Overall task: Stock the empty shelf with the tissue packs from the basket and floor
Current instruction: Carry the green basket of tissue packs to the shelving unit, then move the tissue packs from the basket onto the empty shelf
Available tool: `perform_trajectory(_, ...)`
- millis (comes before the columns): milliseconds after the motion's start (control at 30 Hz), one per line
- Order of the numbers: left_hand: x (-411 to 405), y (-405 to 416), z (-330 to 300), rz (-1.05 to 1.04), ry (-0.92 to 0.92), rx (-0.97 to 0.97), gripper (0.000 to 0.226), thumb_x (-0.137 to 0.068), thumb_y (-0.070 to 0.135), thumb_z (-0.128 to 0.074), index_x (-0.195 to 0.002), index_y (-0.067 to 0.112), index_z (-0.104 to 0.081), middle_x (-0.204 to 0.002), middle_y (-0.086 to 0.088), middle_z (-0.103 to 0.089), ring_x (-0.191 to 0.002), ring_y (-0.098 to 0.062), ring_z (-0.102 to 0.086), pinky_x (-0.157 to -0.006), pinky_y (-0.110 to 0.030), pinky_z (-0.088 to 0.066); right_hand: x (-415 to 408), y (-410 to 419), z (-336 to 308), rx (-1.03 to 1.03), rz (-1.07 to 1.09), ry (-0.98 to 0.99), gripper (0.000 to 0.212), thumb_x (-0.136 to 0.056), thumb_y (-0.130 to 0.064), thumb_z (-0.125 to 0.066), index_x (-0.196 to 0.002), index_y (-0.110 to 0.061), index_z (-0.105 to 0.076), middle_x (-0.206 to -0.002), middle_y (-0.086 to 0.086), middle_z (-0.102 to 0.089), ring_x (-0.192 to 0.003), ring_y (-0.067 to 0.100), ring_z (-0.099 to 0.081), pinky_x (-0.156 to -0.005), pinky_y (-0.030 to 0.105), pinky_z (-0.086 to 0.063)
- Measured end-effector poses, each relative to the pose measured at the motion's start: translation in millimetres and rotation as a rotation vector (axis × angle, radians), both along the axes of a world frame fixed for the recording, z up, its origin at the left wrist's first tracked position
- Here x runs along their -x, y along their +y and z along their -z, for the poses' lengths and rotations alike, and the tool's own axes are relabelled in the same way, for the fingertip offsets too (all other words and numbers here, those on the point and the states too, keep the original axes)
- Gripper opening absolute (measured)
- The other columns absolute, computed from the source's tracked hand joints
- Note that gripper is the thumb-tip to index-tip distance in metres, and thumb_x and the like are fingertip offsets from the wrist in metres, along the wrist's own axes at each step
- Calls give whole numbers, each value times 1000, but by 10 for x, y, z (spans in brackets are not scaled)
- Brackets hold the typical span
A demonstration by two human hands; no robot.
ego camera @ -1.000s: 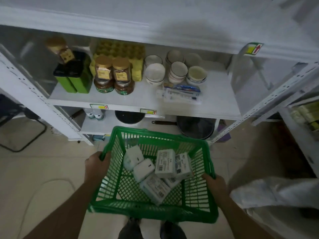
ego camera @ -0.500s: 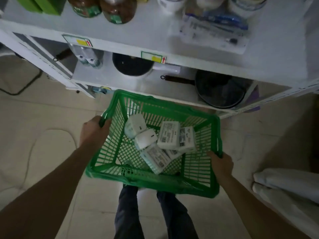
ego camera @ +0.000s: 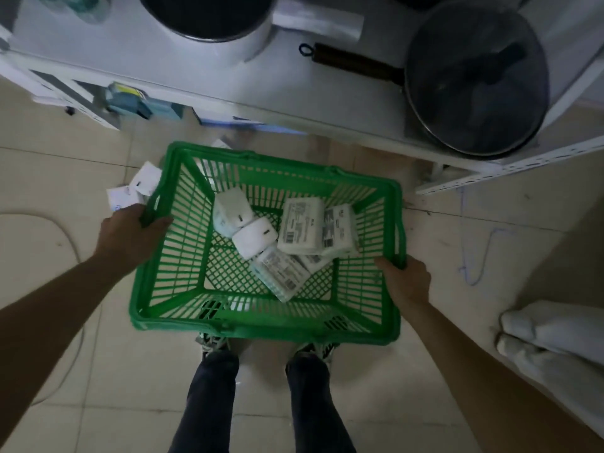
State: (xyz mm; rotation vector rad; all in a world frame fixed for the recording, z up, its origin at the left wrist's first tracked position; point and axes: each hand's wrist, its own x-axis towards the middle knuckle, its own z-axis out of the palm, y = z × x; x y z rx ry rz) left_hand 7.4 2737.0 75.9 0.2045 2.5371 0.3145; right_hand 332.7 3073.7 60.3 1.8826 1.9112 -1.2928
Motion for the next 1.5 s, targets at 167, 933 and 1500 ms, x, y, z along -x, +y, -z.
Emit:
perform_trajectory(167,103,16,763,61,7,40,42,-98,40,-64,-85,0,-66,-73,-16,-59,-72,-31,-52,-69,-36,-37,84,61,774,7,-75,-57,30,-88,-43,-77,-96,-14,-75,-92,7,-75,-81,23,-71,-75,38,-62)
perform_trajectory(933,-199,59,2179,-123,122,-106,31,-103,22,-52,-124,-1,-55,-118,-26,-61,-108,-44,-58,-86,-49,-45,258,-246,2209,-68,127,-21,28,-97,-39,-68,-113,-19,-56,-93,-11,-60,-84,15,-60,-61,23,-44)
perform_trajectory(1500,-870,719,2567,327,-73,-99,65,-92,31,-69,-148,6,-47,-146,-17,-54,-129,-38,-55,-101,-49,-49,778,-1001,2755,357,-367,38,36,-95,-22,-69,-130,-27,-62,-120,-4,-65,-102,16,-65,-81,29,-56)
